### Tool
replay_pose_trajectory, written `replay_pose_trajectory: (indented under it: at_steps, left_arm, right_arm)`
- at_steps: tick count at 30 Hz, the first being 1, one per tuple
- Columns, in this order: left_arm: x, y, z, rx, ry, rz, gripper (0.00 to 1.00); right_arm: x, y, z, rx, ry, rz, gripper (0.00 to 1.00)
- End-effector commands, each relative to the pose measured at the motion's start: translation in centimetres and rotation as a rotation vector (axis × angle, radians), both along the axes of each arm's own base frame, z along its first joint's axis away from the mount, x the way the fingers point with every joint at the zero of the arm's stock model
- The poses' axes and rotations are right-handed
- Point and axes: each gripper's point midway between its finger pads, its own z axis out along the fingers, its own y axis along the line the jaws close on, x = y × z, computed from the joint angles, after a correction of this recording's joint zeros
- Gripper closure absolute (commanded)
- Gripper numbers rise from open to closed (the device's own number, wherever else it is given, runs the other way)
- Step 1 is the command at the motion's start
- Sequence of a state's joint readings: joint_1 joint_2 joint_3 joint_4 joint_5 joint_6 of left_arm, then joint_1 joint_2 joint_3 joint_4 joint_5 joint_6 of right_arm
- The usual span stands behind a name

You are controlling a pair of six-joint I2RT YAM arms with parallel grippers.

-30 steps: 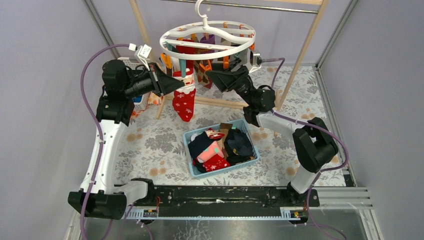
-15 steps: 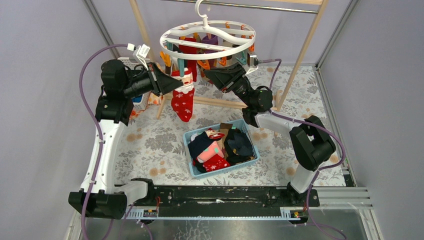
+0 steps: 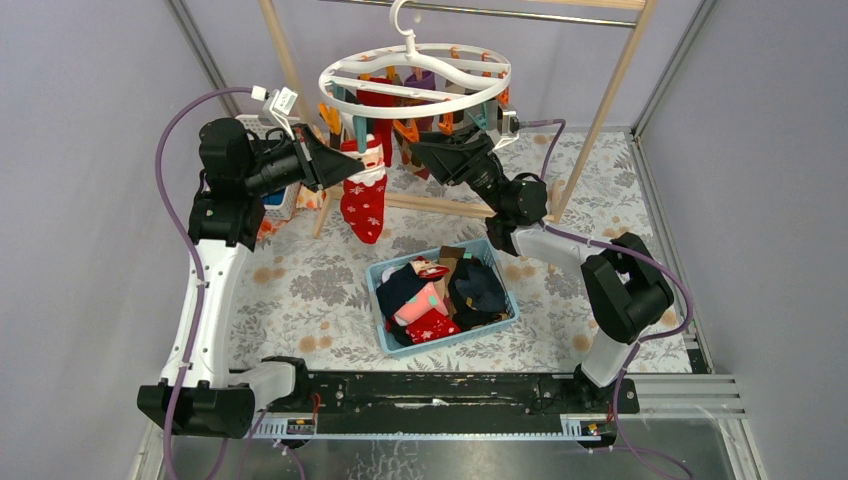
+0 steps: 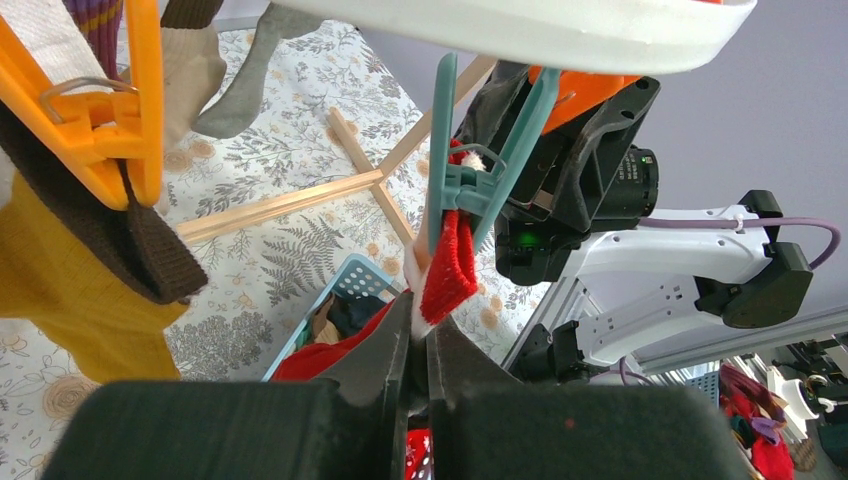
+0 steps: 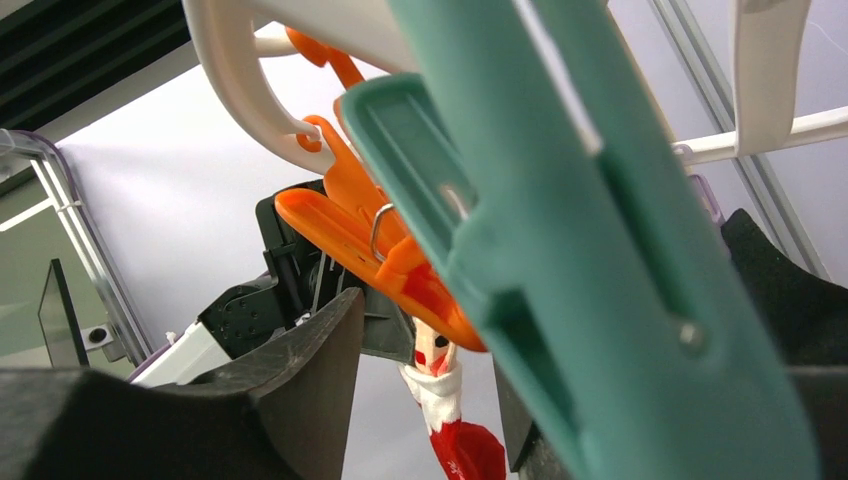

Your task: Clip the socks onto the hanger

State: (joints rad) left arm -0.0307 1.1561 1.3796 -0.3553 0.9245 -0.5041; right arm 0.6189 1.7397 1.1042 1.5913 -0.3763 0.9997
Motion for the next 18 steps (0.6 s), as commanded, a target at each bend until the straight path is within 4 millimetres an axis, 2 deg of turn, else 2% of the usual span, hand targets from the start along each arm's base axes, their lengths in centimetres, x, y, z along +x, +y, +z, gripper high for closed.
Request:
replay_pose_trajectory:
  at_steps: [1, 7, 16, 17, 18]
  left_arm:
    - [0.22, 0.31, 1.22, 0.008, -0.049, 0.009, 0.92]
    - [0.18, 0.3, 1.2, 0.008, -0.049, 0.009, 0.93]
    - [0.2, 0.48, 1.22, 0.008, -0.051, 0.015, 0.93]
    - [0.22, 0.55, 1.29, 0.009, -0.054, 0.02, 0.91]
    - [0.28, 0.62, 1.24, 0.009, -0.049, 0.026, 0.86]
  right_arm:
    - [-2.87, -2.06, 5.36, 0.127, -0.168, 0.015, 0.47]
    - [-2.81, -2.02, 5.97, 0.139, -0.179, 0.017, 0.48]
    - [-2.21, -2.12, 5.3, 0.139, -0.155, -0.008, 0.9]
    - [-2.19, -2.15, 5.25, 0.141, -0.154, -0.014, 0.93]
    - [-2.12, -2.19, 5.22, 0.143, -0.152, -0.022, 0.96]
